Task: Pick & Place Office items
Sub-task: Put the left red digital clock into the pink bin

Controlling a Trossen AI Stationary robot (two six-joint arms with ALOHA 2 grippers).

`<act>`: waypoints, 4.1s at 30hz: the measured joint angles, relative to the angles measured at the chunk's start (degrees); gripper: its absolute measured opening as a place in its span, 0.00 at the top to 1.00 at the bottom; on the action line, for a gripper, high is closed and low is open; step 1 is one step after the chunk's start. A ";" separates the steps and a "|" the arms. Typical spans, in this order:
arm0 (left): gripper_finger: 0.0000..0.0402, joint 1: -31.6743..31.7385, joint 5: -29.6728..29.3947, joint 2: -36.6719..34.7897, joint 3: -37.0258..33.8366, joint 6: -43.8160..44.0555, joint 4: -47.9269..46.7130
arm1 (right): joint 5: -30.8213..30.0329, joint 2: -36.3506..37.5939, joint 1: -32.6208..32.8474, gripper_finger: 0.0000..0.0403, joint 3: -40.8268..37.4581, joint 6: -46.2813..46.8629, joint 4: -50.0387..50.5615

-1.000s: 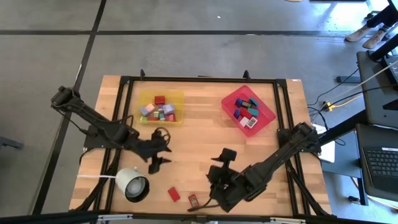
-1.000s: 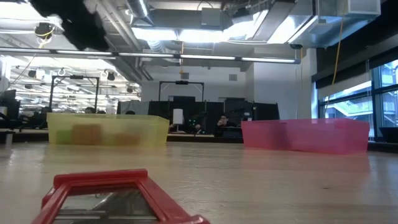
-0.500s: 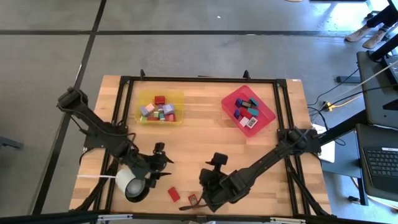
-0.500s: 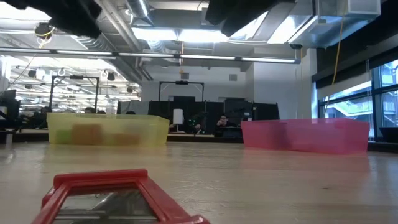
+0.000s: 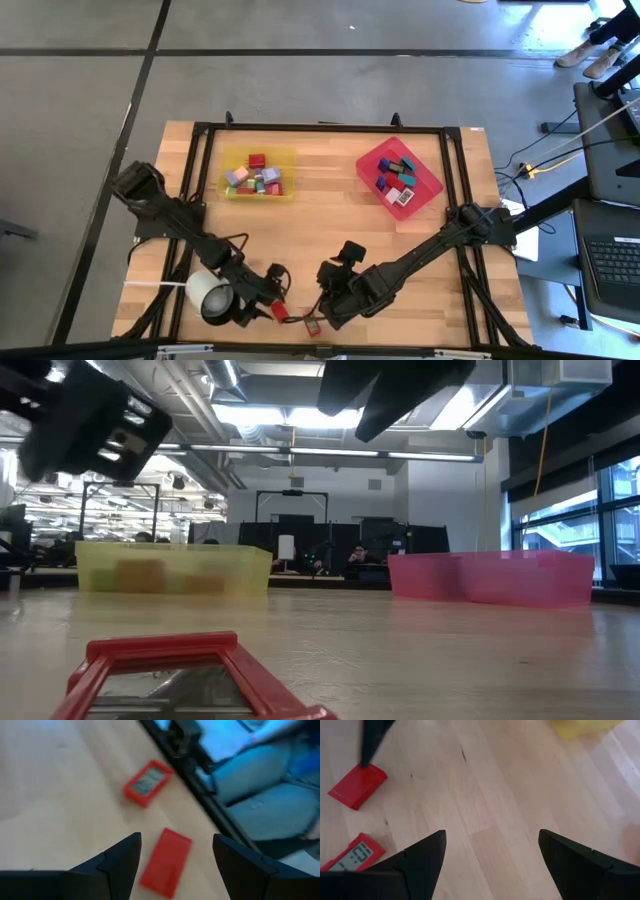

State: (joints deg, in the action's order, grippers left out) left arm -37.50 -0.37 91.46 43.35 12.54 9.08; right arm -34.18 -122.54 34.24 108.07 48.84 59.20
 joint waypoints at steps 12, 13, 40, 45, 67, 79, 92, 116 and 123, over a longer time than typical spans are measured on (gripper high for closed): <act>0.40 0.52 2.81 8.04 0.04 -5.27 3.17 | 1.14 0.09 -0.48 0.20 0.00 0.22 -0.02; 0.40 0.49 2.83 8.51 0.04 -6.40 3.00 | 1.28 0.09 -0.48 0.20 0.00 0.22 -0.02; 0.62 0.52 -3.73 10.21 0.02 -20.71 2.94 | 2.26 0.11 -0.46 0.20 0.00 0.48 0.04; 0.62 0.60 -14.23 6.23 0.02 -21.61 0.32 | 2.26 0.47 -0.48 0.20 0.00 4.24 0.17; 0.61 3.26 -66.95 -8.39 0.02 -25.67 11.16 | -3.53 15.93 -7.97 0.26 0.04 8.87 -0.68; 0.61 3.54 -61.14 -8.39 0.02 -41.71 32.38 | 0.36 16.52 -12.09 0.18 0.02 4.25 -10.43; 0.61 3.65 -63.05 -8.39 0.02 -48.66 36.41 | 0.75 16.48 -12.12 0.34 0.02 -2.96 -17.20; 0.53 5.24 -59.47 -8.33 0.02 -54.30 39.21 | 0.59 16.45 -12.14 0.83 0.02 -3.48 -16.62; 0.44 3.69 -61.11 -8.33 0.02 -54.06 39.24 | -1.09 16.39 -14.82 0.84 0.02 -2.46 -8.26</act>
State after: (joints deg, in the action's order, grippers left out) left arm -33.80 -61.47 83.13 43.38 -41.52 48.31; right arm -35.27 -106.15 19.41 108.09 46.38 50.94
